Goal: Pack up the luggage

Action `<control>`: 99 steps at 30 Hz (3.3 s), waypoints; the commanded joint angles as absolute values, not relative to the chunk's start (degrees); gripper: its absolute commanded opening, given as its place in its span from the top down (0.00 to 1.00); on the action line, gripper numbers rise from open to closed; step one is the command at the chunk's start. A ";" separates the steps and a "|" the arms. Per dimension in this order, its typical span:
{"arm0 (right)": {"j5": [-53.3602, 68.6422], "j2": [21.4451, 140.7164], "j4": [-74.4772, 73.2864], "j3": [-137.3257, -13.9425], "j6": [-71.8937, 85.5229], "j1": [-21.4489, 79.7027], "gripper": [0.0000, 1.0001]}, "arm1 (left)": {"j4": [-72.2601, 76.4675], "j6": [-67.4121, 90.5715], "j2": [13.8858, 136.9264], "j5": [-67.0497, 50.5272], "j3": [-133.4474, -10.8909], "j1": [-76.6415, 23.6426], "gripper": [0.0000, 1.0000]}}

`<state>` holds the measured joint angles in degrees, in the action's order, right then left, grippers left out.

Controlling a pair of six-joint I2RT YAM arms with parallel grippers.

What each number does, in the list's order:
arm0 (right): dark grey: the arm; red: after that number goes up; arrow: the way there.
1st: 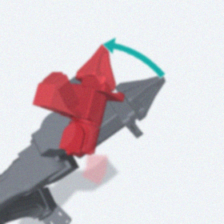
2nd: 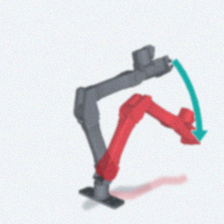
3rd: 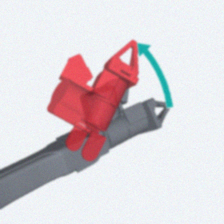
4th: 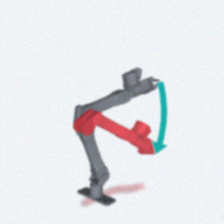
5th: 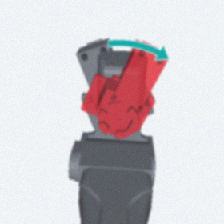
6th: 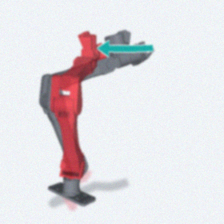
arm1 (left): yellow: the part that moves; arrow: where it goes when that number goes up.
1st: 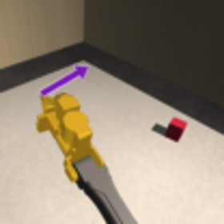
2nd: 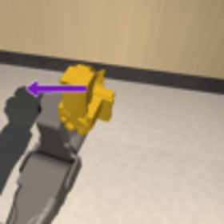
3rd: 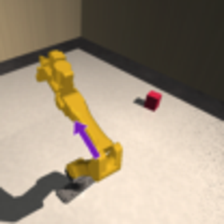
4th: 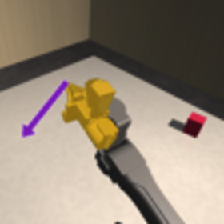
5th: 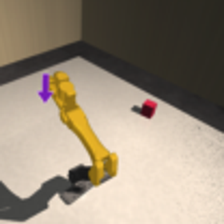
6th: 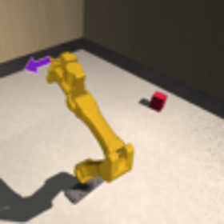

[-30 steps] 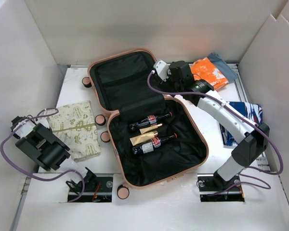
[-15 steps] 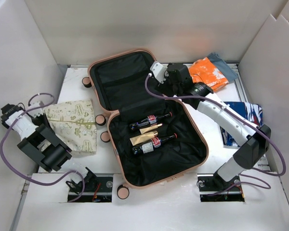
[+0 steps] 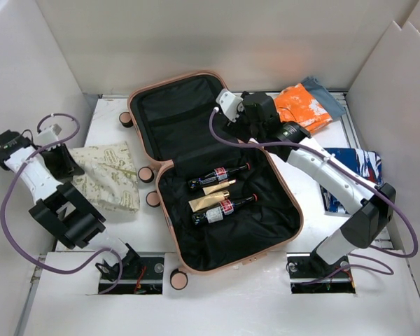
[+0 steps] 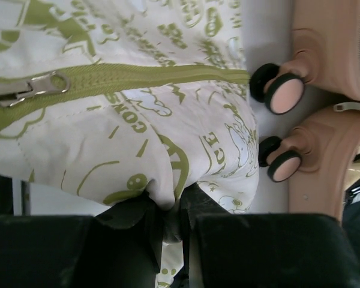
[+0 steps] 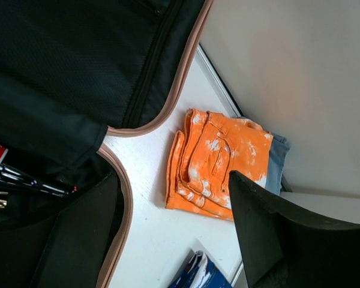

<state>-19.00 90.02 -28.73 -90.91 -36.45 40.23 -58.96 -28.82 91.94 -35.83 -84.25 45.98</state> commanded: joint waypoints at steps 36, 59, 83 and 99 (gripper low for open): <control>-25.04 77.52 -26.89 -83.67 -26.29 41.66 0.21 | -49.32 -4.22 88.77 -40.96 -122.95 12.06 1.00; -19.78 56.70 -44.29 -79.81 -13.64 30.76 0.22 | -42.02 1.31 94.21 -40.25 -122.87 -32.96 1.00; -24.96 49.84 -51.94 -76.12 -2.72 40.78 0.24 | -31.38 12.39 81.57 -28.14 -96.24 -48.16 1.00; -5.21 49.83 -47.72 -63.99 -2.29 42.36 0.19 | -31.46 8.54 72.34 -29.09 -66.46 -49.47 0.57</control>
